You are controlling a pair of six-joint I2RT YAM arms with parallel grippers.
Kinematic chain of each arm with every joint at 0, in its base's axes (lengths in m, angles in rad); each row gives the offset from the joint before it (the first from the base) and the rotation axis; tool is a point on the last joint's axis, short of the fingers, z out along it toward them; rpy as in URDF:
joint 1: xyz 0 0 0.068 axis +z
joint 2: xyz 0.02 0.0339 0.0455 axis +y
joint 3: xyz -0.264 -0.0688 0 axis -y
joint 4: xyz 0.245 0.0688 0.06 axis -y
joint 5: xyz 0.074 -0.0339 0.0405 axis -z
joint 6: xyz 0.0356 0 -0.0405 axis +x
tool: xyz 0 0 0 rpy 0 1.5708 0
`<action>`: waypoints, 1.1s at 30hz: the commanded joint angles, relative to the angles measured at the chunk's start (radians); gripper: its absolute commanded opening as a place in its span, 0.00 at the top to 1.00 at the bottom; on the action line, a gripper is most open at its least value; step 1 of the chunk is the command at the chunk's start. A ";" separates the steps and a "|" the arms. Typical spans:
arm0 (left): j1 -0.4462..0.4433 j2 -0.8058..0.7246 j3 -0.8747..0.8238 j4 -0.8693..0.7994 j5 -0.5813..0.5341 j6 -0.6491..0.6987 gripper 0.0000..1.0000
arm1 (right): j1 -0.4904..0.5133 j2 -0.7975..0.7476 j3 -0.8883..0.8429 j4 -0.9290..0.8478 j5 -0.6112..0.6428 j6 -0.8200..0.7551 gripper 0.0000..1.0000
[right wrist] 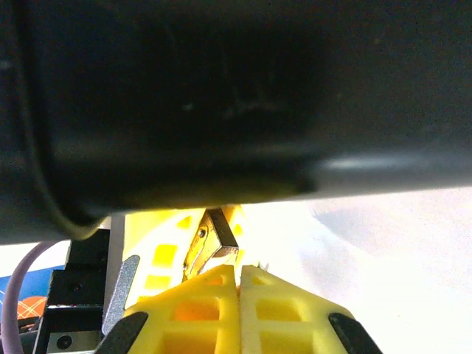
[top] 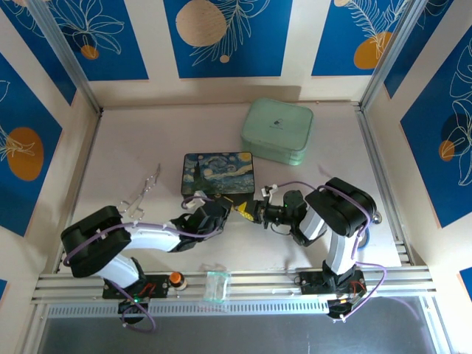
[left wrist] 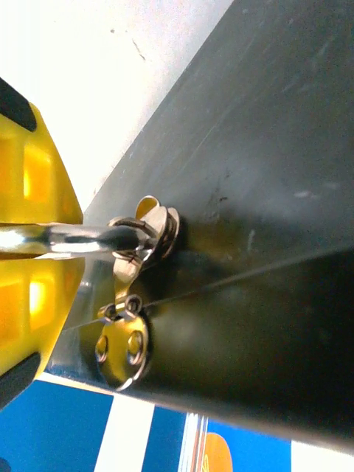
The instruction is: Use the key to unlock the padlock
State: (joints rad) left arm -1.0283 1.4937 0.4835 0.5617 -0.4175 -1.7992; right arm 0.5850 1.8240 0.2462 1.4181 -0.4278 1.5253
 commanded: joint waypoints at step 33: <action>0.009 -0.018 -0.014 -0.036 0.173 0.173 1.00 | 0.191 -0.781 0.106 -1.392 0.583 -1.019 0.22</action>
State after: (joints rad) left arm -1.0233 1.4651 0.4683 0.4900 -0.3199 -1.6936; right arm 0.7547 1.0615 0.3302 0.1871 0.0399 0.7113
